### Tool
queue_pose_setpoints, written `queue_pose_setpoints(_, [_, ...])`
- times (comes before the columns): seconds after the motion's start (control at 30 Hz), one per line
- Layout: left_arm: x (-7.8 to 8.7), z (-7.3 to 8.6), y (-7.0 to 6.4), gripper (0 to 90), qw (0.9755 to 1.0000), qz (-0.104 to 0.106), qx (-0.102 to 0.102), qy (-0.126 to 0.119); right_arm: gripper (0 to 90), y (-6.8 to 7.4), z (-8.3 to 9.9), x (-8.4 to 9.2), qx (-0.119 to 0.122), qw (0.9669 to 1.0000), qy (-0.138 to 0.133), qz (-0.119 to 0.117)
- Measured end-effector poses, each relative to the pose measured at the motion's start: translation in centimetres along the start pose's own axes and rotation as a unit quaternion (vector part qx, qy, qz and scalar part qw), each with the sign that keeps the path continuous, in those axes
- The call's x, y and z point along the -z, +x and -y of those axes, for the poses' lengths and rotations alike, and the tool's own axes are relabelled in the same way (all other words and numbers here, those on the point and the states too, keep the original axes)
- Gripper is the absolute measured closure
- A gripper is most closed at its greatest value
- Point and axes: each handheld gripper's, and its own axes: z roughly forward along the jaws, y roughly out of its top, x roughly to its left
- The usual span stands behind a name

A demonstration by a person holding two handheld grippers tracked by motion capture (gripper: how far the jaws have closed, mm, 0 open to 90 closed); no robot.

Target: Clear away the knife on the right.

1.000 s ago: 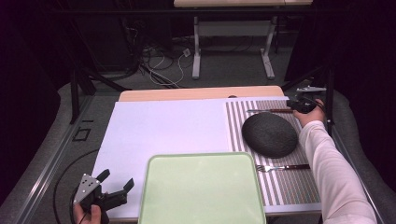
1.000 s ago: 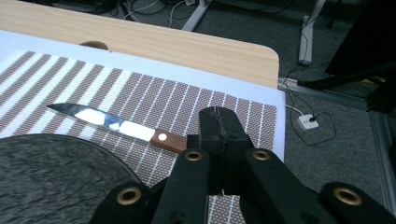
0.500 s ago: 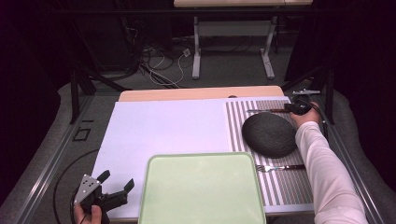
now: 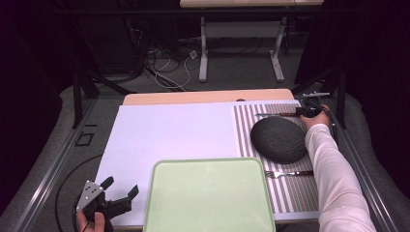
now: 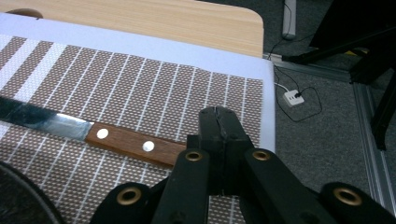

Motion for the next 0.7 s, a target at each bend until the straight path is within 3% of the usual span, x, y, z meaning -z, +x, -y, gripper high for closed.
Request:
queue_pose_setpoints(0.6, [0.09, -0.07, 0.02, 0.4, 1.0000, 0.002, 0.000, -0.003, 90.0, 0.14, 0.19, 0.16, 0.008, 0.9989, 0.046, -0.001])
queue_pose_setpoints(0.7, [0.11, -0.15, 0.02, 0.4, 1.0000, 0.004, 0.001, -0.009, 90.0, 0.37, 0.20, 0.54, 0.009, 0.9984, 0.056, -0.011])
